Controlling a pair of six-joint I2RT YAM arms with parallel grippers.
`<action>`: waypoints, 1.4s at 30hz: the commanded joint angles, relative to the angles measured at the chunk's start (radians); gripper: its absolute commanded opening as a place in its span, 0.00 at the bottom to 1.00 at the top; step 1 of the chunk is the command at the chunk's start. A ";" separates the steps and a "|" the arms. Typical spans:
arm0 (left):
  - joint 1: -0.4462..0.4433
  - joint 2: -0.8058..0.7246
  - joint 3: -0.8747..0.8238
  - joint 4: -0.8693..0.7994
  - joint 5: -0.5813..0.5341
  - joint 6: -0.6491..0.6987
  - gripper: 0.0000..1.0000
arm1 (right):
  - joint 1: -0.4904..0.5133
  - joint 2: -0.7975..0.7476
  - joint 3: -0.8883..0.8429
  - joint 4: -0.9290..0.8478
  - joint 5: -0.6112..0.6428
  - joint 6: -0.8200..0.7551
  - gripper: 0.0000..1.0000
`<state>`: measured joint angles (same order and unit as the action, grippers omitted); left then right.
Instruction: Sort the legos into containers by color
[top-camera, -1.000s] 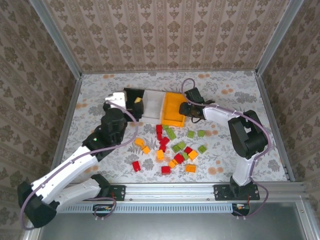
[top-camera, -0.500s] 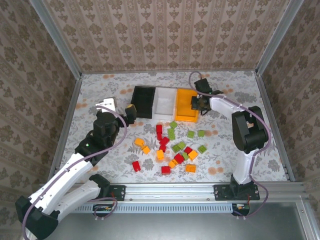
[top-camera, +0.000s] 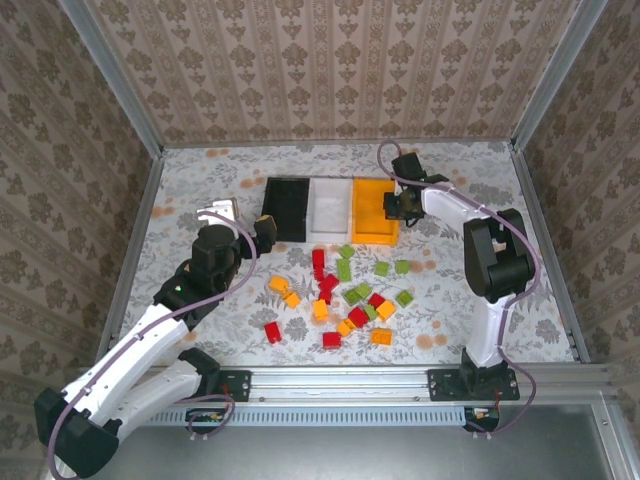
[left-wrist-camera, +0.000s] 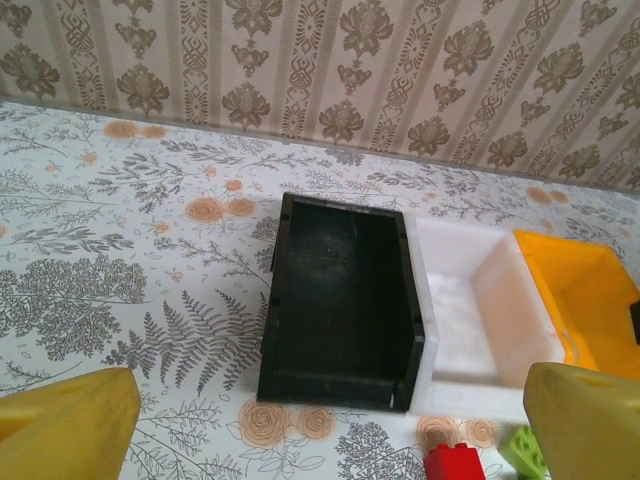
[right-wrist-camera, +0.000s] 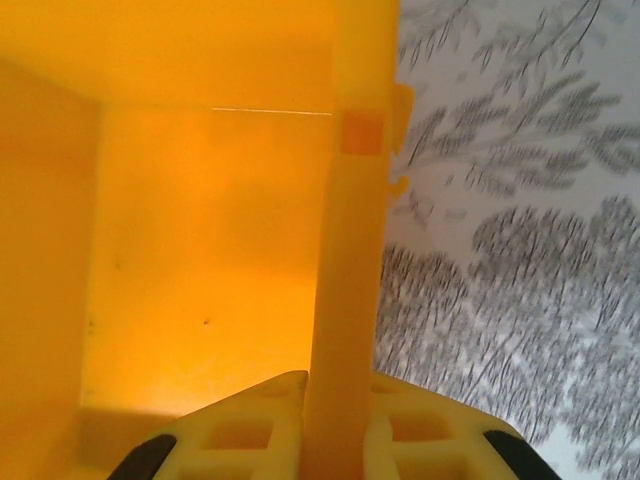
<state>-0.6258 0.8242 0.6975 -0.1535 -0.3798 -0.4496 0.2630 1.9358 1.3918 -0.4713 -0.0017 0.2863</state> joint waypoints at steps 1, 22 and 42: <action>0.018 -0.014 -0.014 -0.015 0.032 -0.026 1.00 | 0.036 -0.074 -0.093 -0.069 -0.048 -0.025 0.00; 0.065 -0.017 -0.020 -0.048 0.100 -0.044 1.00 | 0.009 0.009 0.054 -0.162 0.016 -0.012 0.00; 0.069 -0.014 -0.042 -0.037 0.183 -0.067 1.00 | -0.004 -0.174 -0.036 -0.114 0.061 0.054 0.63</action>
<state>-0.5613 0.8207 0.6678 -0.1951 -0.2245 -0.4885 0.2527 1.8851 1.4033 -0.6098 0.0418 0.2848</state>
